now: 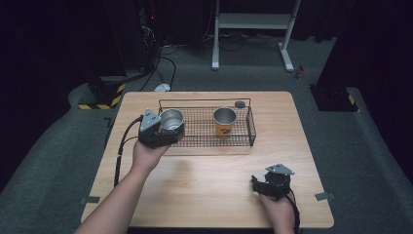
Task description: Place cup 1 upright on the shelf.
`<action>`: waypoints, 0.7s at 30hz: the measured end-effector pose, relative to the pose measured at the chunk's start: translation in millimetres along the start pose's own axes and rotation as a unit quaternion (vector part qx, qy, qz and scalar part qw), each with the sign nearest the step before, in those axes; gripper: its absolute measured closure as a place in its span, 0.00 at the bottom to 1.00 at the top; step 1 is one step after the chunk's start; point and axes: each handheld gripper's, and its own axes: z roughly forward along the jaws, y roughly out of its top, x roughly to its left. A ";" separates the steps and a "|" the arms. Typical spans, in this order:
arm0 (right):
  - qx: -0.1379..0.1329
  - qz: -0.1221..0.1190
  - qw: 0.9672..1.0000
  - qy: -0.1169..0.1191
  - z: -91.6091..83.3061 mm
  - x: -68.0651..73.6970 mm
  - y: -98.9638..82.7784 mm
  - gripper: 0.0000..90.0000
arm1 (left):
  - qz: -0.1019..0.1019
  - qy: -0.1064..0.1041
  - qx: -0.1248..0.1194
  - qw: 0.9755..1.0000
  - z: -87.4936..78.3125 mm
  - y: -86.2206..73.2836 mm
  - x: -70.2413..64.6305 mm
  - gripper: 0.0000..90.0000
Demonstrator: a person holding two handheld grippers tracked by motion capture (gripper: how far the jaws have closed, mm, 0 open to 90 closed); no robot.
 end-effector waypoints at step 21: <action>0.000 0.000 1.000 0.000 0.0 -0.1 0.0 0.17 | -0.009 0.023 0.021 0.999 55.2 2.9 9.2 0.21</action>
